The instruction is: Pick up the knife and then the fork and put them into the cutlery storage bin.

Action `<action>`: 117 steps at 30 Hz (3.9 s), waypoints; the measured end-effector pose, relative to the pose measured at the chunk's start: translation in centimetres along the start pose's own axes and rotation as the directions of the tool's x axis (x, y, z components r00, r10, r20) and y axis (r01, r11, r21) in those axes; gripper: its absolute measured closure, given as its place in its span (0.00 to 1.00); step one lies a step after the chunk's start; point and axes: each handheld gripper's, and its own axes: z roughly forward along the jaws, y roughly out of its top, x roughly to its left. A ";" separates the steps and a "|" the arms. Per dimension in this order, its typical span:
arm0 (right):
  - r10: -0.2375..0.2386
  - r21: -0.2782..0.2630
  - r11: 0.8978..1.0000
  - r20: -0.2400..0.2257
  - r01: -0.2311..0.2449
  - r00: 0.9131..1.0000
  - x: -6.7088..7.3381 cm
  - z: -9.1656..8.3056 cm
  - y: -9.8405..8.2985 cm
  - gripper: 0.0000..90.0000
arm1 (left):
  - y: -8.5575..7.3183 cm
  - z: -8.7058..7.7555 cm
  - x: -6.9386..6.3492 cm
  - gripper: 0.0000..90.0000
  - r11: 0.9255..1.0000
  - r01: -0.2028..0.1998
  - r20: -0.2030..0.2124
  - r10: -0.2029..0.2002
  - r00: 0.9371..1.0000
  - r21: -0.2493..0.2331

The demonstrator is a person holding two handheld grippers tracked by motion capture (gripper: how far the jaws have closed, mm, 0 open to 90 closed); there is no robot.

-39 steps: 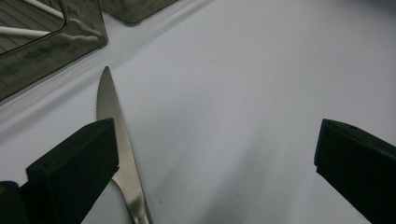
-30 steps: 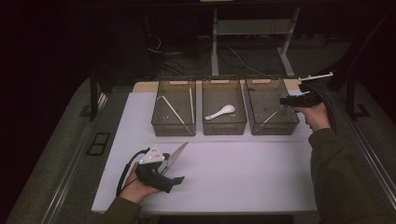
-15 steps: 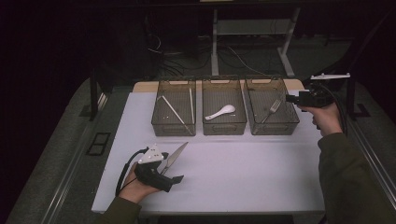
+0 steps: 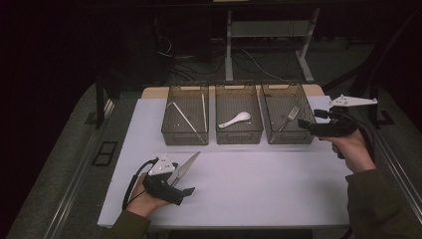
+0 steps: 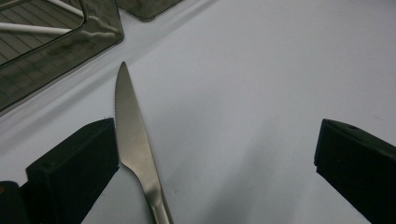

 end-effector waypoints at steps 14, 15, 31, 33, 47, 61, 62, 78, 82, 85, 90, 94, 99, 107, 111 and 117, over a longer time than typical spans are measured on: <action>-0.047 0.013 0.999 -0.072 0.048 0.996 5.1 -0.5 -5.3 0.21 | -0.1 0.0 0.2 0.00 0.999 -0.006 -0.019 0.007 1.000 0.034; -0.047 0.012 0.999 -0.073 0.048 0.996 5.4 -0.5 -5.7 0.21 | -0.1 0.0 0.2 0.00 0.999 -0.004 -0.021 0.005 1.000 0.034; -0.049 0.073 0.996 -0.129 0.059 0.990 8.3 -0.9 -11.6 0.21 | 1.3 0.3 2.3 0.64 0.999 -0.005 -0.106 0.009 0.994 0.041; -0.056 0.072 0.995 -0.134 0.066 0.989 8.4 -0.8 -11.6 0.21 | 1.6 0.9 2.9 0.74 0.998 -0.004 -0.123 0.012 0.992 0.062; -0.083 0.084 0.992 -0.143 0.096 0.986 8.5 -0.2 -11.9 0.21 | 2.7 4.4 5.6 0.99 0.987 0.019 -0.195 0.012 0.981 0.157; -0.089 0.080 0.992 -0.144 0.101 0.985 8.6 -0.2 -11.8 0.21 | 2.9 5.7 4.4 0.99 0.985 -0.011 -0.057 0.021 0.998 0.173; -0.089 0.079 0.992 -0.145 0.101 0.985 8.6 -0.2 -11.8 0.21 | 3.0 5.8 4.1 0.99 0.985 -0.019 -0.043 0.027 0.999 0.173; -0.093 0.077 0.992 -0.149 0.105 0.984 8.7 -0.3 -11.8 0.21 | 3.9 4.8 2.0 0.94 0.982 -0.116 0.063 0.108 0.992 0.149; -0.096 0.076 0.991 -0.152 0.109 0.984 8.7 -0.3 -11.8 0.21 | 3.5 2.8 1.8 0.83 0.981 -0.136 0.074 0.126 0.989 0.141; -0.099 0.076 0.991 -0.153 0.112 0.983 8.7 -0.3 -11.8 0.21 | 2.9 1.3 1.8 0.75 0.977 -0.137 0.091 0.124 0.988 0.164; -0.102 0.075 0.991 -0.153 0.114 0.983 8.7 -0.3 -11.8 0.21 | 1.1 -0.5 2.2 0.68 0.965 -0.148 0.089 0.131 0.987 0.217; -0.103 0.074 0.991 -0.154 0.115 0.983 8.7 -0.3 -11.8 0.21 | -0.3 -1.5 2.9 0.67 0.962 -0.137 0.084 0.120 0.989 0.235; -0.106 0.073 0.990 -0.154 0.118 0.982 8.7 -0.3 -11.8 0.21 | -0.7 -1.5 3.7 0.71 0.964 -0.118 0.078 0.102 0.992 0.238; -0.103 0.071 0.991 -0.151 0.115 0.983 8.6 -0.4 -11.7 0.21 | -1.1 -0.9 3.8 0.77 0.960 -0.117 0.109 0.092 0.990 0.256; -0.101 0.072 0.991 -0.151 0.112 0.983 8.6 -0.4 -11.7 0.21 | -1.5 -0.8 3.8 0.82 0.964 -0.116 0.100 0.094 0.991 0.239; -0.106 0.072 0.990 -0.153 0.119 0.982 8.6 -0.4 -11.7 0.21 | -1.3 -0.7 3.6 0.87 0.952 -0.160 0.101 0.138 0.985 0.262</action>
